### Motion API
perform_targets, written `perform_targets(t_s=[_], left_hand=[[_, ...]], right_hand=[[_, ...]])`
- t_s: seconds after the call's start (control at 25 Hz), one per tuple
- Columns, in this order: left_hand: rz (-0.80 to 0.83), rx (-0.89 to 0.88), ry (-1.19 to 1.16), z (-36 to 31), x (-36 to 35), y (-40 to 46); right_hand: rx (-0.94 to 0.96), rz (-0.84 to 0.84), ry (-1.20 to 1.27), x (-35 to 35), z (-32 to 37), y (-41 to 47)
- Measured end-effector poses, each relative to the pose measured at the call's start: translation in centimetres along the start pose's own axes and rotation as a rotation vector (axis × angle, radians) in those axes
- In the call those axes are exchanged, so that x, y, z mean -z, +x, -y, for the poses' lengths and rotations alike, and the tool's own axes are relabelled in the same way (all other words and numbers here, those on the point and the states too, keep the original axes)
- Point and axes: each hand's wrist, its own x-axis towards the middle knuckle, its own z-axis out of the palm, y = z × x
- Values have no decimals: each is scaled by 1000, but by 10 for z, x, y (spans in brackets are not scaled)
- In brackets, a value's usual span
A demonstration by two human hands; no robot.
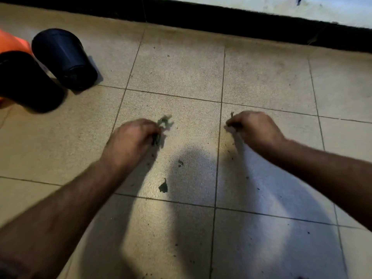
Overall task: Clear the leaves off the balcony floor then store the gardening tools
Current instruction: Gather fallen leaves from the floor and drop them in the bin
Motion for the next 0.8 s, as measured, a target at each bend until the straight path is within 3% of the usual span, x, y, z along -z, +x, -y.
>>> perform_targets(t_s=[0.08, 0.16, 0.4, 0.52, 0.64, 0.8], left_hand=[[-43, 97, -7, 6, -1, 28], [54, 141, 26, -2, -14, 37], [285, -11, 15, -25, -30, -49], [401, -117, 62, -13, -28, -79], [344, -299, 158, 8, -34, -79], [278, -348, 49, 18, -37, -76]], right_hand=[[-144, -50, 50, 1, -7, 17], [-190, -21, -11, -7, -11, 22], [64, 87, -188, -24, -14, -16], [90, 137, -161, -31, -20, -39], [99, 172, -151, -36, -24, -54], [30, 128, -27, -39, -21, -67]])
